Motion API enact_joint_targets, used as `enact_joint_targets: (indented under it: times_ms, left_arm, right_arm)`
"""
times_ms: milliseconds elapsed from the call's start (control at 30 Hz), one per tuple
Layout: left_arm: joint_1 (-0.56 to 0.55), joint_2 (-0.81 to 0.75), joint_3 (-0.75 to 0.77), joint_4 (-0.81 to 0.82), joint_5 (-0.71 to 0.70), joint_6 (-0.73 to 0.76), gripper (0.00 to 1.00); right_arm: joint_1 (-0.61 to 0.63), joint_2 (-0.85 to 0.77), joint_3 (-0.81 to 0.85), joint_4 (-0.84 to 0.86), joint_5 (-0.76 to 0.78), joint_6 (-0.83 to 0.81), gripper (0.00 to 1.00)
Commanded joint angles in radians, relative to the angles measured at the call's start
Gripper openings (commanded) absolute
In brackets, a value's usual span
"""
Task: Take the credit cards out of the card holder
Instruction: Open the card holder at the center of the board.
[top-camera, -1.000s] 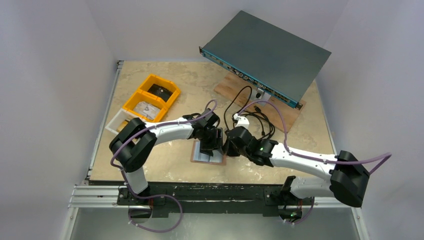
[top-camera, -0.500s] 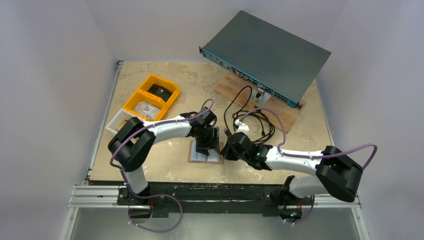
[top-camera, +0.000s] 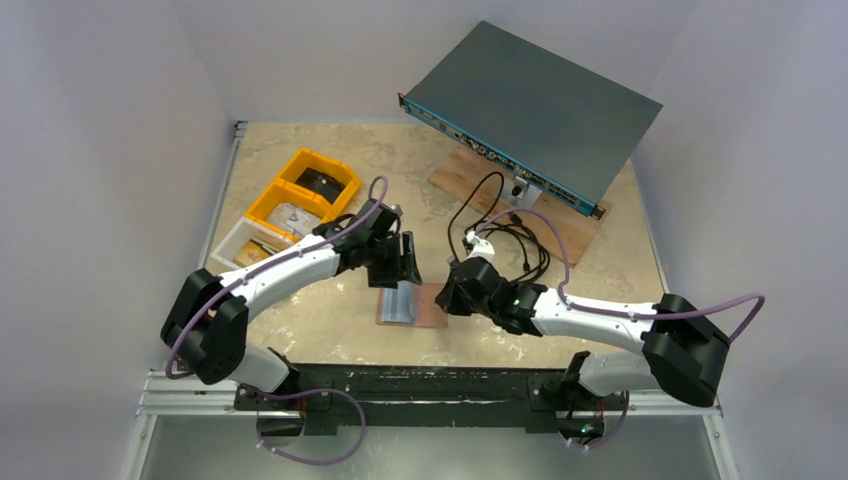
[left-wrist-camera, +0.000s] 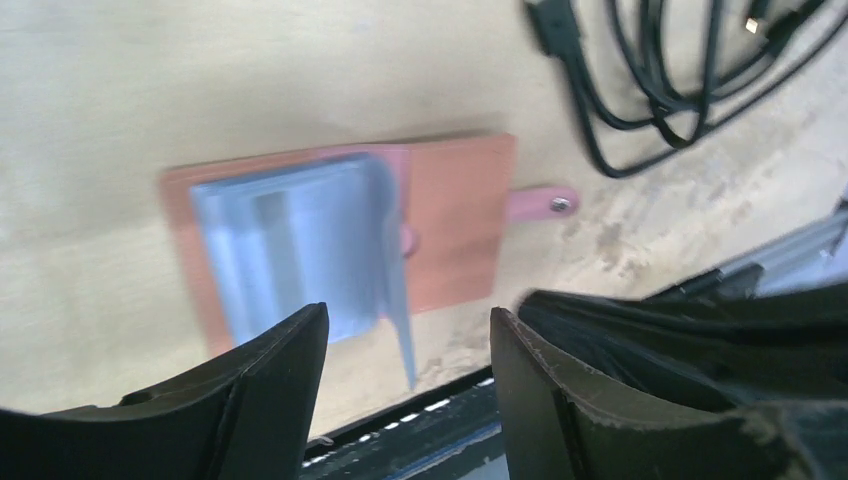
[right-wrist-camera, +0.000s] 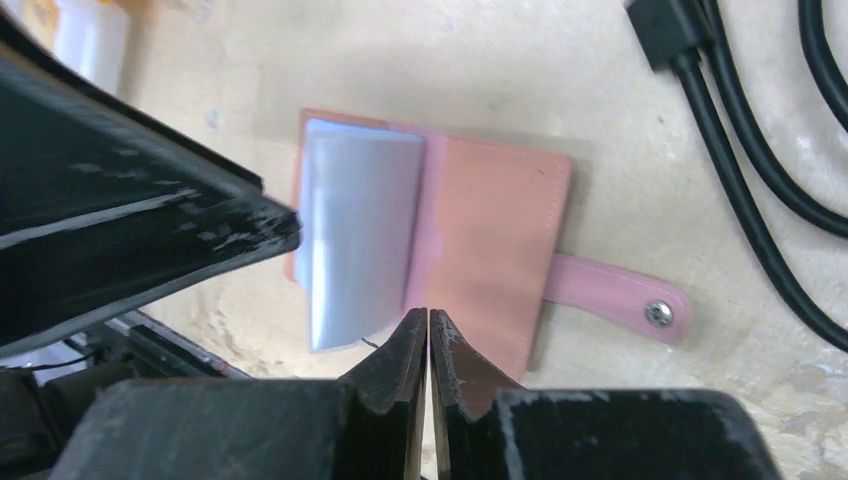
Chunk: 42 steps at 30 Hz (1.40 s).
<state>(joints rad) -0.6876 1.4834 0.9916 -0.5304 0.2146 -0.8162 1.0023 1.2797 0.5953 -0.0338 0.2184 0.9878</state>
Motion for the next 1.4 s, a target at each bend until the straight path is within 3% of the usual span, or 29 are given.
enact_joint_targets:
  times_ms: [0,133,167,200,333,500,733,933,1000,1233,1367]
  left_arm:
    - [0.061,-0.065,-0.055,-0.082,-0.117,0.04,0.59]
    - [0.12,-0.11,-0.102,-0.089,-0.141,0.023,0.56]
    - [0.127,-0.116,-0.113,-0.078,-0.129,0.019,0.56]
    - [0.137,-0.117,-0.115,-0.073,-0.118,0.018,0.55]
    - [0.156,-0.101,-0.099,-0.077,-0.1,0.007,0.52]
    - [0.222,-0.116,-0.138,-0.106,-0.149,-0.047,0.37]
    - [0.252,-0.083,-0.181,-0.047,-0.083,-0.062,0.26]
    - [0.251,-0.058,-0.208,0.003,-0.028,-0.064,0.24]
    - [0.251,-0.055,-0.214,0.012,-0.022,-0.059,0.24]
    - [0.241,-0.051,-0.219,0.033,0.007,-0.049,0.24]
    - [0.227,-0.049,-0.217,0.04,0.018,-0.044,0.24]
  right_arm:
    - [0.013,-0.042,0.124,-0.059,0.034,-0.049,0.06]
    - [0.057,0.002,0.252,-0.092,0.035,-0.049,0.06]
    - [0.071,0.027,0.282,-0.096,0.035,-0.146,0.19]
    - [0.083,0.056,0.302,-0.098,0.029,-0.164,0.21]
    - [0.108,0.178,0.373,-0.068,-0.035,-0.195,0.22]
    - [0.114,0.323,0.439,-0.033,-0.112,-0.215,0.22]
    - [0.115,0.46,0.525,-0.066,-0.127,-0.222,0.22]
    - [0.114,0.472,0.536,-0.178,-0.044,-0.217,0.22]
    - [0.114,0.47,0.534,-0.22,-0.011,-0.187,0.29]
    - [0.113,0.468,0.513,-0.281,0.045,-0.172,0.35]
    - [0.113,0.466,0.497,-0.276,0.048,-0.169,0.48]
